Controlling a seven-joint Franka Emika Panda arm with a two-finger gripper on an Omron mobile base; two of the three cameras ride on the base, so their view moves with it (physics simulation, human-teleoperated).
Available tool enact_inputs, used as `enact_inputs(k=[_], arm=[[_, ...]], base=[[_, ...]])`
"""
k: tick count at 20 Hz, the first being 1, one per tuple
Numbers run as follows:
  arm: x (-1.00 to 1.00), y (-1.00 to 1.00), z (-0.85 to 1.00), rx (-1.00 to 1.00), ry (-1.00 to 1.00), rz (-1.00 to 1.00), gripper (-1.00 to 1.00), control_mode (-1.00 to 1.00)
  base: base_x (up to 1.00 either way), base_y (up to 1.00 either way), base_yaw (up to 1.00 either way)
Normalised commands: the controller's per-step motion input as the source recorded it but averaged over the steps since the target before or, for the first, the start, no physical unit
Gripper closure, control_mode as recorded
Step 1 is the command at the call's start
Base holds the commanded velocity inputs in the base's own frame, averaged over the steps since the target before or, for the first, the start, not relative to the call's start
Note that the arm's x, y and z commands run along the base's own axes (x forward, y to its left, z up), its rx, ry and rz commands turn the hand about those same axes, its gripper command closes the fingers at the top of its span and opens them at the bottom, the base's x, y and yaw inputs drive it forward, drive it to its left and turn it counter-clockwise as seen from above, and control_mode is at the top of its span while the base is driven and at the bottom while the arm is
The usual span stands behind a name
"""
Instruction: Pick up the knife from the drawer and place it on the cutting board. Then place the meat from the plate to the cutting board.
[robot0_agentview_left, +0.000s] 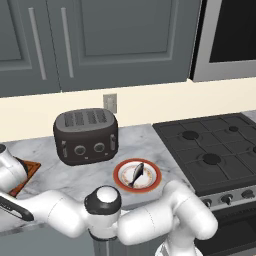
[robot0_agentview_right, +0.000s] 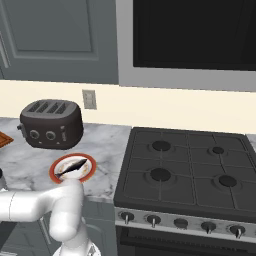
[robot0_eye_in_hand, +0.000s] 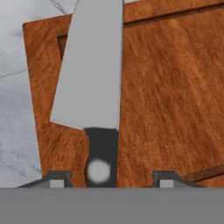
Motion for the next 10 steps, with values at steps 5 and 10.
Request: enact_inputs(k=[5, 10], arm=[[-0.03, -0.04, 0.10, 0.04, 0.00, 0.01, -1.00, -1.00], [-0.45, -0.11, 0.30, 0.00, 0.00, -0.03, -1.00, -1.00]], base=[[0.00, 0.00, 0.00], [0.00, 0.00, 0.00]])
